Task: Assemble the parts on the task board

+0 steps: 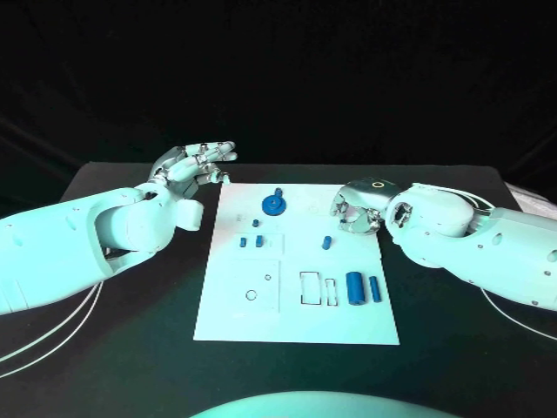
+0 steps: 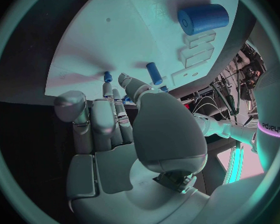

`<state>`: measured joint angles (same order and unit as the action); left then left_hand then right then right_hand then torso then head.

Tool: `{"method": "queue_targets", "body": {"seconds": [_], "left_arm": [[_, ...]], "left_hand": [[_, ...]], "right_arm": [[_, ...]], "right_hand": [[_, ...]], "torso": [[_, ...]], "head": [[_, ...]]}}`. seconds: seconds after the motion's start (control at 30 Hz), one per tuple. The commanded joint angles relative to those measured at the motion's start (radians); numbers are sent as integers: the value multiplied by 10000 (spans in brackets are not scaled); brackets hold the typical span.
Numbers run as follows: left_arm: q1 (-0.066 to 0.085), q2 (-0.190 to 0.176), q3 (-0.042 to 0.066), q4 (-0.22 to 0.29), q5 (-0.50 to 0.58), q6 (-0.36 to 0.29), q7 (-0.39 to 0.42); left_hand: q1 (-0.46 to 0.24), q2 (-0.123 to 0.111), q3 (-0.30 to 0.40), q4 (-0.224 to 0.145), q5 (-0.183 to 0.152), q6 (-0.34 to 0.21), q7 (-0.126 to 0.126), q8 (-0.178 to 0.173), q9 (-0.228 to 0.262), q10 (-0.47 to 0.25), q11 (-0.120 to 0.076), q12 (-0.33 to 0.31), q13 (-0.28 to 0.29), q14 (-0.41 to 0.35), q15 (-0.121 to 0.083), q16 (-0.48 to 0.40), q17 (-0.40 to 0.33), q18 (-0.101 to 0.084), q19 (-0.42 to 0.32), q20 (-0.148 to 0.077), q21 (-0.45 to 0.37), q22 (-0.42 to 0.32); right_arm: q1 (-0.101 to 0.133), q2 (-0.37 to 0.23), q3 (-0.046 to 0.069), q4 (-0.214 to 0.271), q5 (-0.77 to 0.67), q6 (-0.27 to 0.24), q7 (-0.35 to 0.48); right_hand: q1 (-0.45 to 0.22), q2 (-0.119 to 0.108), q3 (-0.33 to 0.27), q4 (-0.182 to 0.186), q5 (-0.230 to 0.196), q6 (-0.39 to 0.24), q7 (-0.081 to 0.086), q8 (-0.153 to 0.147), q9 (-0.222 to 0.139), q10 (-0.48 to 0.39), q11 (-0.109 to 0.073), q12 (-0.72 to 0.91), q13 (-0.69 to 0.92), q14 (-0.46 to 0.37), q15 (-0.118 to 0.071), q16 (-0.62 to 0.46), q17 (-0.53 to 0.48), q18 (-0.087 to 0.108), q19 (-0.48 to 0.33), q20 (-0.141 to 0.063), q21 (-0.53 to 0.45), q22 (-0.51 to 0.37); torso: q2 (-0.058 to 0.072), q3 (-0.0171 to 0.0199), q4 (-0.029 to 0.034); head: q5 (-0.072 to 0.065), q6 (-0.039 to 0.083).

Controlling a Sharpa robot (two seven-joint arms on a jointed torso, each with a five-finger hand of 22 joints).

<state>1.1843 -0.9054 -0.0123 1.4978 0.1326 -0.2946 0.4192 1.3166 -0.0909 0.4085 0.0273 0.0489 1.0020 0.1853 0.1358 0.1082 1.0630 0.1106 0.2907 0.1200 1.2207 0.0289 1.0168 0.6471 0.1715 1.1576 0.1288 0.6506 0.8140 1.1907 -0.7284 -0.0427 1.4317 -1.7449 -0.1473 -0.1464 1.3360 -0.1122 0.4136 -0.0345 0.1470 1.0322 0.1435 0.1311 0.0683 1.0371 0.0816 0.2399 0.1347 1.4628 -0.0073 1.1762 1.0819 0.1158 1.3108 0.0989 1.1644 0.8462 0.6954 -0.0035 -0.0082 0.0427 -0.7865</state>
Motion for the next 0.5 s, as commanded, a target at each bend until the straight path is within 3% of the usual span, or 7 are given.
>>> {"method": "queue_targets", "body": {"seconds": [0.03,0.5], "left_arm": [[-1,-19,4,42,123,53,199],[-1,-47,4,32,117,68,95]], "left_hand": [[21,114,-27,3,45,-88,3,63,-9,-76,6,35,15,-50,-10,-28,-10,117,24,5,-25,-7],[63,131,-83,-23,46,-127,10,93,-20,-144,13,107,33,-122,-5,-105,-148,117,33,8,-106,-69]], "right_arm": [[-47,38,-17,-71,-225,316,0],[-66,47,-19,-95,-878,-54,-293]], "right_hand": [[-36,20,91,-3,-55,78,-56,-24,23,90,-47,-45,-87,283,0,9,28,119,52,-13,15,26],[-13,41,189,-52,-73,255,-96,-1,49,219,-84,-100,-245,299,-30,26,40,115,82,-44,35,53]], "torso": [[-3,2,-16],[-5,11,-30]], "head": [[25,-21],[24,-39]]}}
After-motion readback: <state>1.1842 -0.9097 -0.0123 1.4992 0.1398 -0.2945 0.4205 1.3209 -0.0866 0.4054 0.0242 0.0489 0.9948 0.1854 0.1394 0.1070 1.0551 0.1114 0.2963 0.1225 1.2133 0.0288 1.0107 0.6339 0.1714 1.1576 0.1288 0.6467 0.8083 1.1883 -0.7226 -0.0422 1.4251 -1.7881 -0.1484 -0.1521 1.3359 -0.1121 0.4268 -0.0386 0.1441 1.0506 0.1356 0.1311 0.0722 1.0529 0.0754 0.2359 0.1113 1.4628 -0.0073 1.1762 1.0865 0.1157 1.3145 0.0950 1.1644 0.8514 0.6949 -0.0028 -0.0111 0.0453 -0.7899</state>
